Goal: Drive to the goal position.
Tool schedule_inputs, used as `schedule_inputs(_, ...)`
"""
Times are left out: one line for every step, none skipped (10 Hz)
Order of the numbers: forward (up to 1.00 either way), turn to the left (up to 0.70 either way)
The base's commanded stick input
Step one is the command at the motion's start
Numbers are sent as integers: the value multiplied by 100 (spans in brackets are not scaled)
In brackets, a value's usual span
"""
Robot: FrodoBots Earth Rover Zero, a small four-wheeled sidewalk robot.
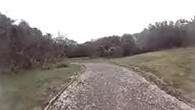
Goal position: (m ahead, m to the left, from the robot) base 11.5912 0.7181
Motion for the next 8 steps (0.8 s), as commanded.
schedule_inputs(70,0)
schedule_inputs(70,0)
schedule_inputs(70,0)
schedule_inputs(70,0)
schedule_inputs(70,0)
schedule_inputs(70,0)
schedule_inputs(70,0)
schedule_inputs(70,0)
